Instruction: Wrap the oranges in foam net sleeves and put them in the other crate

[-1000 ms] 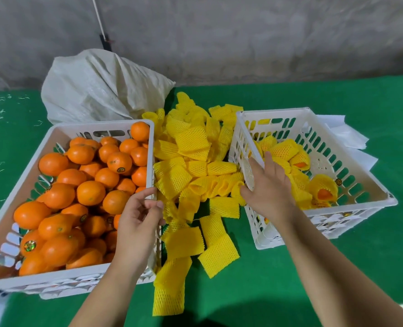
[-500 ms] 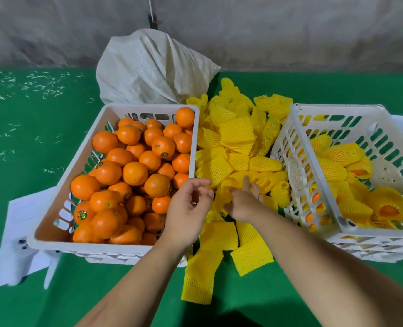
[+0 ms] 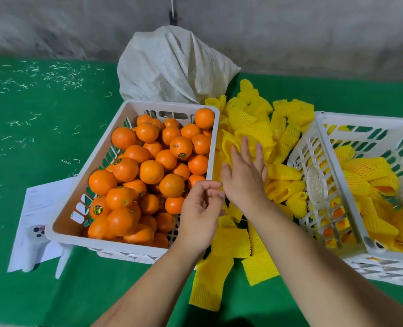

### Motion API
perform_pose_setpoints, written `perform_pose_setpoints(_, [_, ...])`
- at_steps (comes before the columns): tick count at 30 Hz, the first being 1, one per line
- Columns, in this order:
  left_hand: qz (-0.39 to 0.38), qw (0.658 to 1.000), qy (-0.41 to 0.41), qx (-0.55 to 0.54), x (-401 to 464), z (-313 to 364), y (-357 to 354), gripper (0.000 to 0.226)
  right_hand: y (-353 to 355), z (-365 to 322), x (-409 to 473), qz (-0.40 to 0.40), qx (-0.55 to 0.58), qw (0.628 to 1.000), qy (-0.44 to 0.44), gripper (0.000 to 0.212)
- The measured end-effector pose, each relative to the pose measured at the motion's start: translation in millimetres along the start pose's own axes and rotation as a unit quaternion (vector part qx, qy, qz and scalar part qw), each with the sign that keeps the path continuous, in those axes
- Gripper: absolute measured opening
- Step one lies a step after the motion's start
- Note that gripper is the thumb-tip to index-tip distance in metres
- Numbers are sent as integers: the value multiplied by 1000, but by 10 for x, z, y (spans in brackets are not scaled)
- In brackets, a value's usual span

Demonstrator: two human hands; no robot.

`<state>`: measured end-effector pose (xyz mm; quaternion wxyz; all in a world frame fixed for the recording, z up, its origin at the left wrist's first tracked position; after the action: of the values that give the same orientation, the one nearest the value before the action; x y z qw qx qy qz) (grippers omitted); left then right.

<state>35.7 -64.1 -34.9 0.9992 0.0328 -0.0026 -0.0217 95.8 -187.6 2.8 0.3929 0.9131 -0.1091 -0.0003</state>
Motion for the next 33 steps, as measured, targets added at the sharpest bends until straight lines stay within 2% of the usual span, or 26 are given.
perform_pose_setpoints(2, [-3, 999, 28, -40, 18, 0, 41, 13, 87, -12, -14, 20, 12, 1000, 3, 50])
perform_pose_setpoints(4, [11, 999, 30, -39, 160, 33, 173, 13, 210, 28, -82, 84, 74, 993, 42, 42])
perform_pose_setpoints(6, [78, 992, -2, 100, 505, 98, 392, 21, 284, 128, -153, 123, 197, 972, 33, 35])
perform_pose_setpoints(7, [109, 973, -16, 204, 719, 131, 509, 32, 293, 169, -185, 122, 259, 958, 8, 31])
perform_pose_setpoints(9, [100, 906, -33, 410, 1133, 156, 665, 59, 277, 221, -257, 108, 327, 938, -35, 26])
perform_pose_setpoints(11, [18, 828, -33, 560, 1401, 67, 698, 74, 237, 223, -337, 98, 357, 927, -55, 24])
perform_pose_setpoints(13, [-17, 757, -57, 651, 1492, -74, 705, 75, 186, 222, -413, 93, 391, 913, -72, 24])
perform_pose_setpoints(15, [1, 697, -102, 709, 1502, -163, 717, 74, 158, 243, -476, 93, 402, 907, -83, 28])
perform_pose_setpoints(17, [6, 670, -128, 731, 1485, -213, 711, 73, 139, 290, -512, 92, 407, 904, -95, 33])
perform_pose_setpoints(21, [-11, 709, -137, 692, 1454, -218, 784, 67, 134, 388, -568, 97, 434, 888, -119, 35])
perform_pose_setpoints(22, [-6, 742, -122, 659, 1431, -173, 809, 65, 133, 407, -590, 99, 442, 883, -124, 31])
perform_pose_setpoints(23, [8, 792, -100, 602, 1387, -108, 825, 65, 141, 423, -613, 104, 447, 879, -125, 28])
perform_pose_setpoints(25, [43, 908, -36, 414, 1194, 81, 822, 71, 190, 446, -648, 120, 457, 874, -115, 23])
perform_pose_setpoints(26, [42, 950, -2, 309, 1039, 188, 777, 72, 229, 446, -658, 130, 458, 874, -102, 23])
perform_pose_setpoints(27, [20, 976, 24, 216, 863, 275, 693, 68, 271, 437, -665, 140, 456, 874, -88, 23])
perform_pose_setpoints(29, [-67, 992, 71, 75, 501, 375, 471, 65, 336, 407, -672, 159, 455, 873, -72, 30])
perform_pose_setpoints(31, [-162, 981, 104, -23, 178, 391, 272, 70, 388, 339, -688, 175, 447, 875, -65, 43])
perform_pose_setpoints(33, [-239, 962, 107, -82, -81, 391, 136, 86, 423, 247, -715, 170, 430, 885, -55, 44])
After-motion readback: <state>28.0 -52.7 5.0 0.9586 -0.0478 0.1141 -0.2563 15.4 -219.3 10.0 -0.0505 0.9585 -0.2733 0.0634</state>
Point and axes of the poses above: each hand's wrist, its own x-axis towards the middle knuckle, its own y-axis out of the back of the hand, z = x × y, the point moved 3 cm from there along x, towards the middle knuckle, and after that the axes turned 15 degrees about x, right-handed, at the moved point
